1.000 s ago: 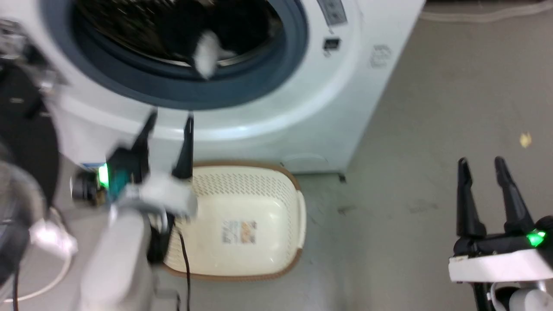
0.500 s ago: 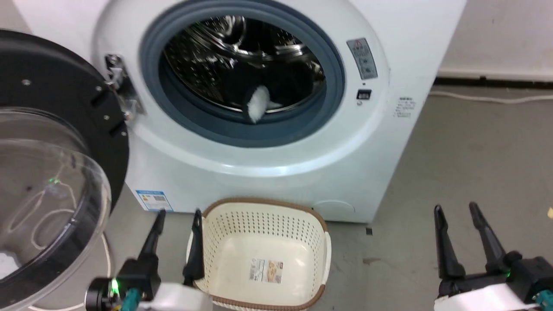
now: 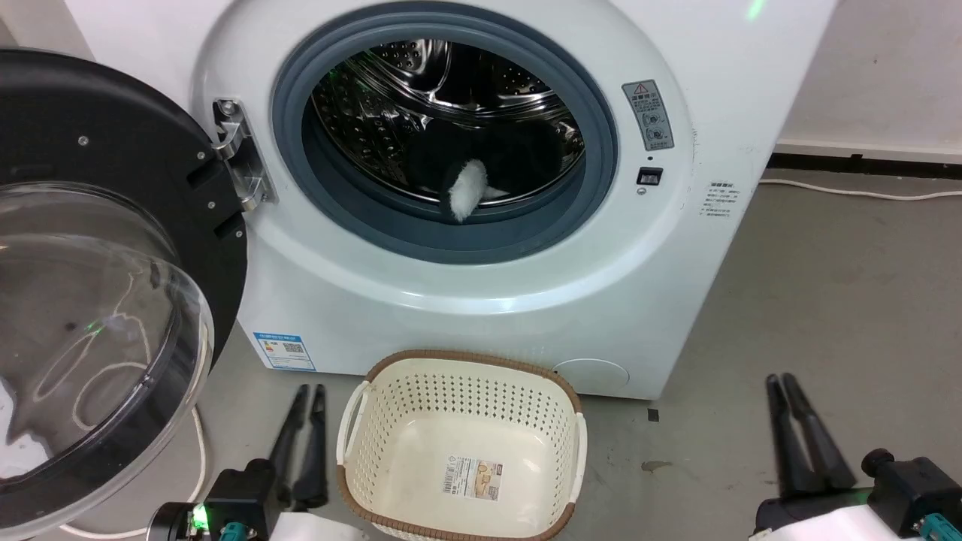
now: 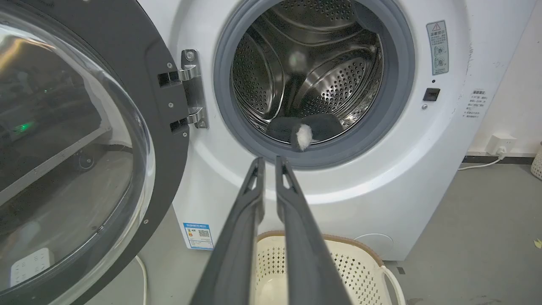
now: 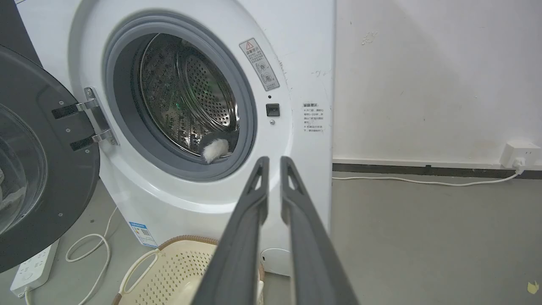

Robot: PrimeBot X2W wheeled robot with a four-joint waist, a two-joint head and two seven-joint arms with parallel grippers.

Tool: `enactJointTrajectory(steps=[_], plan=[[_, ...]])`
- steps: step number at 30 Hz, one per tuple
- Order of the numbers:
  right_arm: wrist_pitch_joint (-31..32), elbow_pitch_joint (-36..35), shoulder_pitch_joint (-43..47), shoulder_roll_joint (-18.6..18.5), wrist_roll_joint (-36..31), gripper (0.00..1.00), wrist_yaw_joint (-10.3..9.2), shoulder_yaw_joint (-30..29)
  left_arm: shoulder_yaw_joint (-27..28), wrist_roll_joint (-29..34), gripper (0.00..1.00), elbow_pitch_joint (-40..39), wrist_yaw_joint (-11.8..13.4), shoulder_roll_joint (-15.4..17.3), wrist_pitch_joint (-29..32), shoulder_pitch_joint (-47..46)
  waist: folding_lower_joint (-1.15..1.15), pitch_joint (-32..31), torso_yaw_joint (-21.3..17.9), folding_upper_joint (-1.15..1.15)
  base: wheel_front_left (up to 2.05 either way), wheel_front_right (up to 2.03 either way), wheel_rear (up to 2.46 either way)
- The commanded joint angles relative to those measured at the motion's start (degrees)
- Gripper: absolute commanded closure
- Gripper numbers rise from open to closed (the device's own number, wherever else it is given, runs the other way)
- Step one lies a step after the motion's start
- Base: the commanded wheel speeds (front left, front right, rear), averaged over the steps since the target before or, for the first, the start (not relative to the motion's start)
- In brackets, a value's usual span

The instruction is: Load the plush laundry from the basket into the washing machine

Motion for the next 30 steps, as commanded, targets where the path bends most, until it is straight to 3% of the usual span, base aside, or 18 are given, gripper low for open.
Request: enactJointTrajectory(steps=[1,30], plan=[[0.04,0.0,-0.01,0.0,-0.02,1.0,0.01,-0.02,-0.01,0.02,1.0,-0.01,-0.02,0.0,0.04,-0.01,0.0,-0.01,-0.01,0.0,0.0,0.0,0.0],[3.45,-0.22,-0.83,0.0,-2.12,1.0,0.0,0.11,1.42,1.8,1.0,-0.73,-0.69,-0.37,3.43,-0.53,0.0,-0.46,-0.69,0.0,0.0,0.0,0.0]])
